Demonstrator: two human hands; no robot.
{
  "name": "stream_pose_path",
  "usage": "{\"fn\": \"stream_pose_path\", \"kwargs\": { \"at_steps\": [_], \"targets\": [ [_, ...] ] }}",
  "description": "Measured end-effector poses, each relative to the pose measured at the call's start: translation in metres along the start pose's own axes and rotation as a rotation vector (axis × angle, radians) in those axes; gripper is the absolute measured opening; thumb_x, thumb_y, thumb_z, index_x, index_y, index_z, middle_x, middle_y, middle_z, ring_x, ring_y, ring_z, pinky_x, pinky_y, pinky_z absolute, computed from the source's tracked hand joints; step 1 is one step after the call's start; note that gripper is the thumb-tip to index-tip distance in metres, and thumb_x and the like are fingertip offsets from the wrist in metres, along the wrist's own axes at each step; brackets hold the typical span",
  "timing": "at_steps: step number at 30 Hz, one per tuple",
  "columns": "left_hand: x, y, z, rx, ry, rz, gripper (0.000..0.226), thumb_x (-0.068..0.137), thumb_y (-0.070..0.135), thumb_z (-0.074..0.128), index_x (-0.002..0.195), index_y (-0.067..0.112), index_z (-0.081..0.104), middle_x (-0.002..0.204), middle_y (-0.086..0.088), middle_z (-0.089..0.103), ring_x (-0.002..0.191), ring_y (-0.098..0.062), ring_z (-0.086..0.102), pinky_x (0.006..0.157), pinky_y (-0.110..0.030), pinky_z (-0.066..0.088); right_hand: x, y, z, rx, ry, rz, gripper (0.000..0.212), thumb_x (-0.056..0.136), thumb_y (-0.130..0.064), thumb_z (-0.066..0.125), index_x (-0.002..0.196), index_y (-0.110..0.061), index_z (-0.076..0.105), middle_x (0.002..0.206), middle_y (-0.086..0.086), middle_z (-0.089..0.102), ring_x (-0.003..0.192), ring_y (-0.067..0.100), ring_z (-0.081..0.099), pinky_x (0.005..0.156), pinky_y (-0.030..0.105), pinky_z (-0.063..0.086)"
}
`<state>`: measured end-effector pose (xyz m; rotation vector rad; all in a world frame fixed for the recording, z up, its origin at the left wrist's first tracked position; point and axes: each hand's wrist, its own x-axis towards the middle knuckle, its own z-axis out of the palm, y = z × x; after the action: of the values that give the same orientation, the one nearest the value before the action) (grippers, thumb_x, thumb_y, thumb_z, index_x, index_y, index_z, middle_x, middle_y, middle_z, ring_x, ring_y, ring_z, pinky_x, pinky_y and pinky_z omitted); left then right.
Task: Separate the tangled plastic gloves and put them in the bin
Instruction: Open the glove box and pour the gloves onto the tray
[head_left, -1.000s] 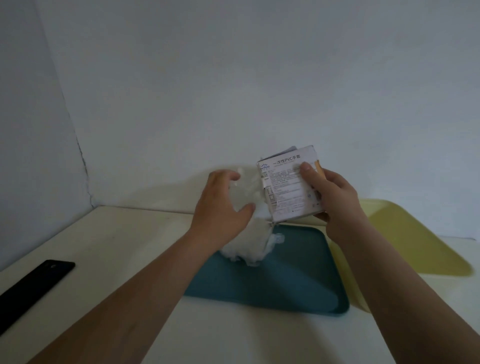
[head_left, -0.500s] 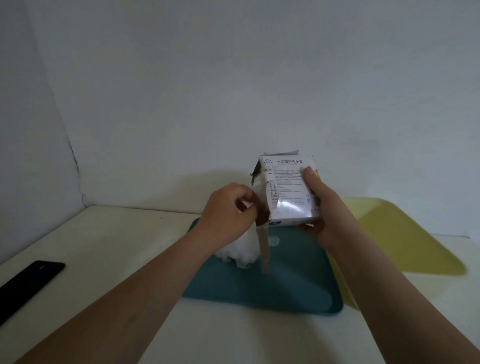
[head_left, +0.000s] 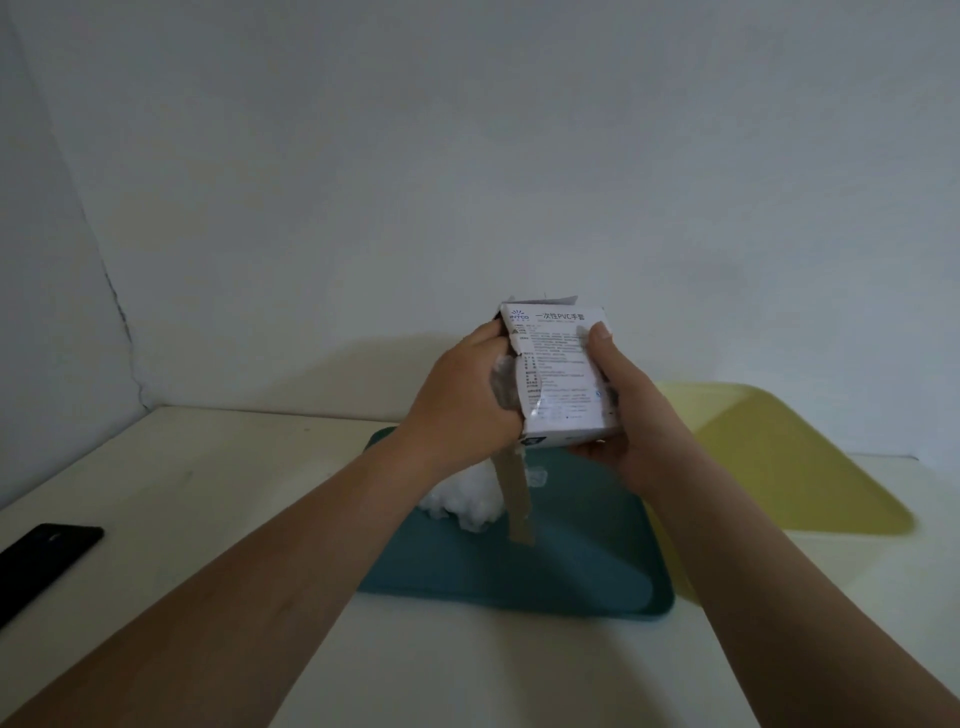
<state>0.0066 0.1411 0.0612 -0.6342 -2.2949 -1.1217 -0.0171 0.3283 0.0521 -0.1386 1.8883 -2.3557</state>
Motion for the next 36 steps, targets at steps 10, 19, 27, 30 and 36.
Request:
{"fn": "stream_pose_path", "kwargs": {
  "at_steps": [10, 19, 27, 30, 36],
  "targets": [
    [0.009, 0.001, 0.01, -0.428, -0.173, -0.293, 0.056, 0.087, -0.001, 0.08, 0.132, 0.025, 0.058, 0.109, 0.012, 0.075, 0.099, 0.002, 0.073, 0.078, -0.012, 0.056, 0.002, 0.0, -0.005, -0.09, -0.089, -0.029, 0.07, 0.08, -0.071, 0.071, 0.13, -0.023, 0.067, 0.122, 0.007, 0.075, 0.114, 0.034, 0.071, 0.101, 0.057, 0.054],
    [0.016, -0.003, 0.018, -0.142, -0.395, -0.285, 0.037, 0.099, -0.004, 0.064, 0.072, 0.017, 0.051, 0.059, 0.013, 0.062, 0.058, 0.005, 0.059, 0.054, -0.009, 0.046, 0.005, -0.006, -0.012, -0.108, -0.177, -0.042, 0.068, 0.088, -0.062, 0.067, 0.134, -0.012, 0.064, 0.124, 0.016, 0.073, 0.113, 0.04, 0.07, 0.101, 0.056, 0.054],
    [0.017, 0.006, 0.03, -0.166, -0.247, -0.17, 0.035, 0.102, 0.009, 0.064, 0.074, 0.024, 0.048, 0.055, 0.026, 0.061, 0.054, 0.01, 0.057, 0.055, -0.009, 0.045, 0.007, -0.008, -0.016, -0.06, -0.106, -0.022, 0.067, 0.086, -0.06, 0.074, 0.131, -0.012, 0.068, 0.125, 0.017, 0.072, 0.115, 0.041, 0.069, 0.105, 0.061, 0.05],
    [0.014, -0.002, 0.029, -0.168, -0.17, -0.121, 0.03, 0.095, 0.015, 0.074, 0.075, 0.033, 0.06, 0.069, 0.024, 0.068, 0.069, 0.007, 0.065, 0.065, -0.013, 0.051, 0.009, -0.019, -0.02, -0.125, -0.049, -0.007, 0.066, 0.084, -0.058, 0.076, 0.127, -0.01, 0.069, 0.117, 0.014, 0.076, 0.107, 0.039, 0.073, 0.088, 0.05, 0.061],
    [-0.014, -0.019, 0.011, -0.159, -0.03, -0.266, 0.016, 0.071, 0.031, 0.078, 0.08, 0.033, 0.066, 0.072, 0.012, 0.071, 0.073, -0.004, 0.07, 0.067, -0.015, 0.056, 0.011, -0.053, -0.025, -0.261, 0.059, -0.135, 0.052, 0.083, -0.045, 0.082, 0.122, -0.013, 0.071, 0.102, 0.007, 0.08, 0.091, 0.028, 0.078, 0.068, 0.034, 0.064]
  ]
}}
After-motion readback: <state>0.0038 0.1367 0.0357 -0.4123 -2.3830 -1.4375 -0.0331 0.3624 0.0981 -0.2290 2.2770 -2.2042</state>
